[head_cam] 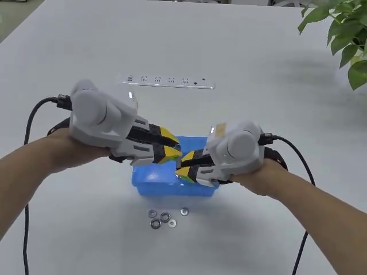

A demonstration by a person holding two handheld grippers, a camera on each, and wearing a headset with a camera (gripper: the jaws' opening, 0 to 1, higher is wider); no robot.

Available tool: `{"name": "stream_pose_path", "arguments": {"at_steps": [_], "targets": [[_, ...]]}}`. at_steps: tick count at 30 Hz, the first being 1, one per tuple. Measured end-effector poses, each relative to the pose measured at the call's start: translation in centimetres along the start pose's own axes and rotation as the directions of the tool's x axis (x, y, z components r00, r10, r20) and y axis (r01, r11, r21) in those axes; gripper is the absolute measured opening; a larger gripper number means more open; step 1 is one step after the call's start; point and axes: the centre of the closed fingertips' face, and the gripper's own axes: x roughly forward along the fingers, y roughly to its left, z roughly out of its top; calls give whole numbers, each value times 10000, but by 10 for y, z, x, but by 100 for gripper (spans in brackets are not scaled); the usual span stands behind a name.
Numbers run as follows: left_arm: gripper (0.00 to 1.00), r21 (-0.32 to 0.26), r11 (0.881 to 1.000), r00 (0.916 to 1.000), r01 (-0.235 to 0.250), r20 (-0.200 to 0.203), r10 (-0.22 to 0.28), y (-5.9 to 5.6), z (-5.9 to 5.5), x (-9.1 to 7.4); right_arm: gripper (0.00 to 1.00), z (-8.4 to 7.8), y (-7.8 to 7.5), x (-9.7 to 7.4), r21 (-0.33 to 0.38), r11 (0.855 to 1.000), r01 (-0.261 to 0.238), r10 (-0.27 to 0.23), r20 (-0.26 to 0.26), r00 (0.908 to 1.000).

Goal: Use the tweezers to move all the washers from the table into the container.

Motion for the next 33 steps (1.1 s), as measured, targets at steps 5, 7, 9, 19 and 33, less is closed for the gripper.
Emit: {"name": "stream_pose_path", "arguments": {"at_steps": [5,7,9,19,33], "targets": [[12,61,9999,9999,79,-113,-78,1,-4,1,10,-1,-1,2,-20,10000,-78,78,-36,10000],[11,52,9999,9998,115,-151,-114,2,-6,1,10,-1,-2,3,19,10000,-91,91,-12,10000],[11,79,9999,9998,132,-178,-131,2,-7,1,10,-1,-3,4,31,9999,-110,110,-4,9999],[8,203,9997,9998,145,-121,-143,4,-7,1,10,0,-3,5,46,9998,-209,209,6,9998],[6,314,9994,9998,168,-135,-164,1,-6,3,13,0,-2,3,-53,9999,-127,126,-107,9999]]}}
